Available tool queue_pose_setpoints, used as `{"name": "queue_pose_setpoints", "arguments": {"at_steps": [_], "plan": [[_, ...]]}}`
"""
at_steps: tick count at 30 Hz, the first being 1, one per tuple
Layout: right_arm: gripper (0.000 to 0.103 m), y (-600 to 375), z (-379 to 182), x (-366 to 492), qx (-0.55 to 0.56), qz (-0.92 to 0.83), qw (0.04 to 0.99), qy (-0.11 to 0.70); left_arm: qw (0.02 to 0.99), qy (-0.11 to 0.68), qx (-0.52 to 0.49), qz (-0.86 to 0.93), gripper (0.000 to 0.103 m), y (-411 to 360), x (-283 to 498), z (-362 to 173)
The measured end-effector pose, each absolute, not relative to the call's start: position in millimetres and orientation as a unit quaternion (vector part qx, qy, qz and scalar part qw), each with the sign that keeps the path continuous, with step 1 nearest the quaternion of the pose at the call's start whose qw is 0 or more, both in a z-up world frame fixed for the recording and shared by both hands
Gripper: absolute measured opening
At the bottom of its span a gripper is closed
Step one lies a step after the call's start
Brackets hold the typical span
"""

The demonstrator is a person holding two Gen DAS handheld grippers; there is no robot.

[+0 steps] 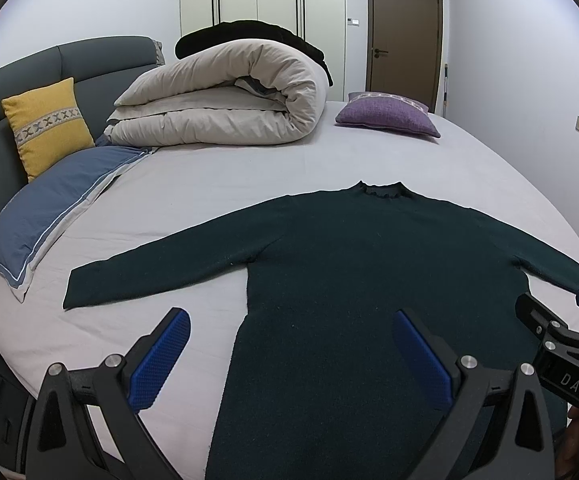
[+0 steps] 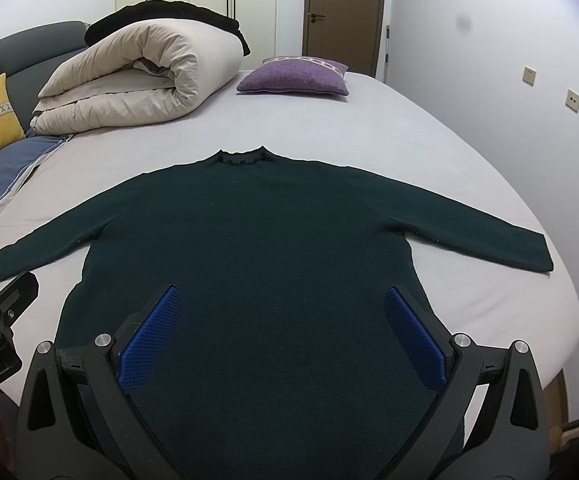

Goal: Fold small clothes

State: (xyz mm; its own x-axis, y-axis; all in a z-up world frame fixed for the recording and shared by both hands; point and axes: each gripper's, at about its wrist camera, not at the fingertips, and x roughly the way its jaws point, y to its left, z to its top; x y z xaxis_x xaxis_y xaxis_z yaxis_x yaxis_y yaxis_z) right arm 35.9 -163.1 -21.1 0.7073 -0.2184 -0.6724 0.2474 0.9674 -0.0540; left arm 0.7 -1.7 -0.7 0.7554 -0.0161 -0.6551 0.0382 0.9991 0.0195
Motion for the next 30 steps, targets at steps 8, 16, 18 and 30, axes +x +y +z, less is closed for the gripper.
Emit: {"name": "queue_pose_setpoints", "arguments": {"at_steps": [8, 16, 18, 30], "plan": [[0.103, -160.5, -21.5, 35.1, 0.017, -0.126, 0.923, 0.363, 0.937, 0.349, 0.016, -0.015, 0.103, -0.6, 0.6, -1.0], [0.103, -157.4, -22.7, 34.9, 0.016, -0.126, 0.923, 0.363, 0.937, 0.349, 0.014, -0.015, 0.103, -1.9, 0.4, -2.2], [0.103, -156.9, -22.9, 35.1, 0.016, -0.126, 0.923, 0.363, 0.937, 0.349, 0.014, -0.015, 0.103, -1.7, 0.5, -2.2], [0.103, -153.3, -24.4, 35.6, 0.016, -0.126, 0.922, 0.365, 0.937, 0.350, 0.011, -0.014, 0.103, 1.9, 0.2, -5.0]]}}
